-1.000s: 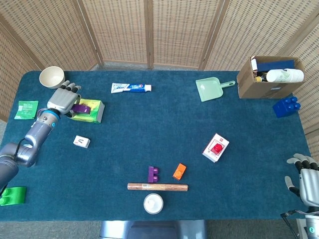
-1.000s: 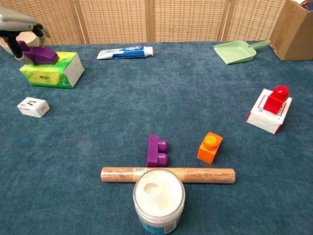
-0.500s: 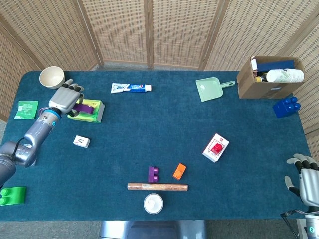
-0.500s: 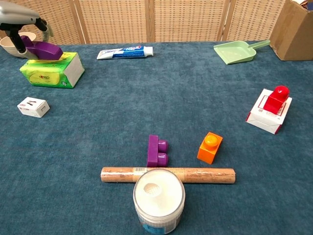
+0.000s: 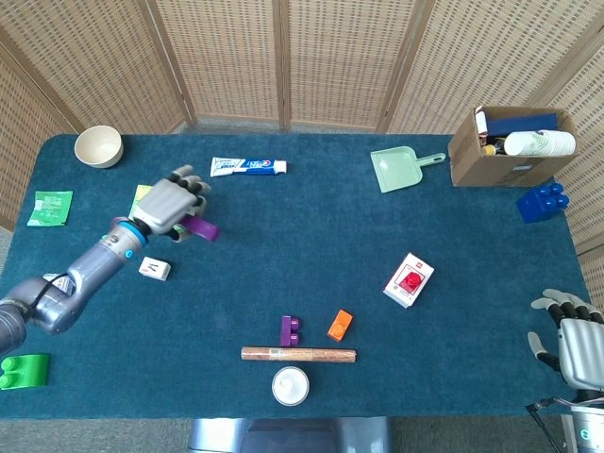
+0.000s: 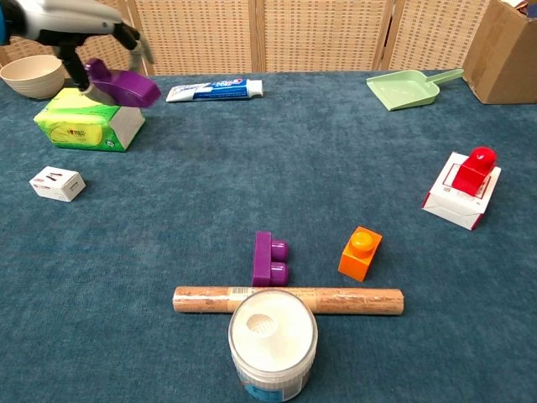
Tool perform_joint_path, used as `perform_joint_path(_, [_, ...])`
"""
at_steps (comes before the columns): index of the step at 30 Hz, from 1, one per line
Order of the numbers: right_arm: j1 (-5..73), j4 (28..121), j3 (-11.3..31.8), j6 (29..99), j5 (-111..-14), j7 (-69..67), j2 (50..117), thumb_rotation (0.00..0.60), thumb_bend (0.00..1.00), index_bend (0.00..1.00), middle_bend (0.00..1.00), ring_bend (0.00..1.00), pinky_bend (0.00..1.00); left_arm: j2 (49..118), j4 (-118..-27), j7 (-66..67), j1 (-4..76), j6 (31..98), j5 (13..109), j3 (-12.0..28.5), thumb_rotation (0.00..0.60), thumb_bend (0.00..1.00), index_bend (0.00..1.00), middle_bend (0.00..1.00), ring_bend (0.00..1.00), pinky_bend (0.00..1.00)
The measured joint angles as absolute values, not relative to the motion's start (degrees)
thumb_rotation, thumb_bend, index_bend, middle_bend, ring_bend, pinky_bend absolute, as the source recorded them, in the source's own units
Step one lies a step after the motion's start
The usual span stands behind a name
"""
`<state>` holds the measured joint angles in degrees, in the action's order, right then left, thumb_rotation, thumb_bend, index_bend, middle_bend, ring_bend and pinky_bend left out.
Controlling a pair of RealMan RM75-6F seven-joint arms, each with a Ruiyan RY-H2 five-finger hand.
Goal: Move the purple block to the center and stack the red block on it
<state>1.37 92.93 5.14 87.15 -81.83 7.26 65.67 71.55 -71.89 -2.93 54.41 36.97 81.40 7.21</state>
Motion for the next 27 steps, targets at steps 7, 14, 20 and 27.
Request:
perform_joint_path(7, [1.39, 92.22, 4.76, 87.95, -83.82, 5.4, 65.7, 0.587, 0.29, 0.37, 0.27, 0.23, 0.3, 73.82, -75.08, -0.22, 56.6, 39.76, 86.22, 6.57, 0.6, 0.32, 0.57, 0.22, 0.16, 0.0])
perform_joint_path(14, [0.14, 91.64, 4.38, 89.8, -84.56, 3.56, 65.18, 0.587, 0.29, 0.37, 0.27, 0.23, 0.3, 79.64, -72.84, -0.78, 60.08, 39.93, 89.0, 6.38, 0.6, 0.32, 0.56, 0.22, 0.16, 0.0])
perform_joint_path(20, [-0.52, 91.62, 4.2, 90.44, -84.71, 2.88, 64.43, 0.588, 0.29, 0.37, 0.27, 0.23, 0.3, 85.59, -67.87, -2.83, 63.6, 39.28, 91.24, 5.96, 0.6, 0.32, 0.56, 0.22, 0.16, 0.0])
perform_joint_path(27, [-1.2, 92.04, 4.08, 91.5, -85.3, 2.69, 63.73, 0.589, 0.29, 0.37, 0.27, 0.23, 0.3, 92.28, -60.46, -5.51, 67.46, 38.51, 93.43, 5.07, 0.6, 0.32, 0.55, 0.22, 0.16, 0.0])
